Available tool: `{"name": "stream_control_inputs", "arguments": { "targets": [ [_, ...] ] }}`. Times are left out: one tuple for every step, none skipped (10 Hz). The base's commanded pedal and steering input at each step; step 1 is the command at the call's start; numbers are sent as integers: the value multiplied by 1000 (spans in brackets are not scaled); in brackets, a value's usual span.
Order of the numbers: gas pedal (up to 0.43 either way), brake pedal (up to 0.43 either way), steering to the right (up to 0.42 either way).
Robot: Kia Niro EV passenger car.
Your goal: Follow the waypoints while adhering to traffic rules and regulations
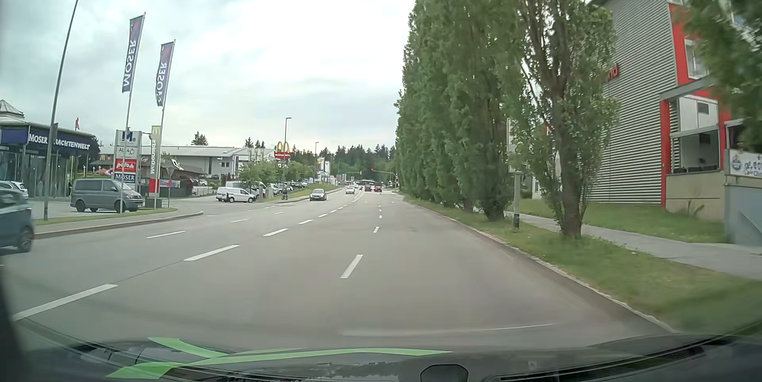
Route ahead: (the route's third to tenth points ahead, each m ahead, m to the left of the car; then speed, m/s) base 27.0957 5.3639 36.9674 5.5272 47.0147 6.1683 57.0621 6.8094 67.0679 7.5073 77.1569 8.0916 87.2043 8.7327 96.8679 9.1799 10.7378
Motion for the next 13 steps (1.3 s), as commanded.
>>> {"name": "stream_control_inputs", "arguments": {
  "targets": [
    [79,0,-7],
    [79,0,-3],
    [79,0,-1],
    [79,0,-1],
    [79,0,-1],
    [79,0,-1],
    [79,0,-1],
    [79,0,-1],
    [79,0,-1],
    [79,0,-1],
    [79,0,-1],
    [79,0,-1],
    [79,0,-1]
  ]
}}
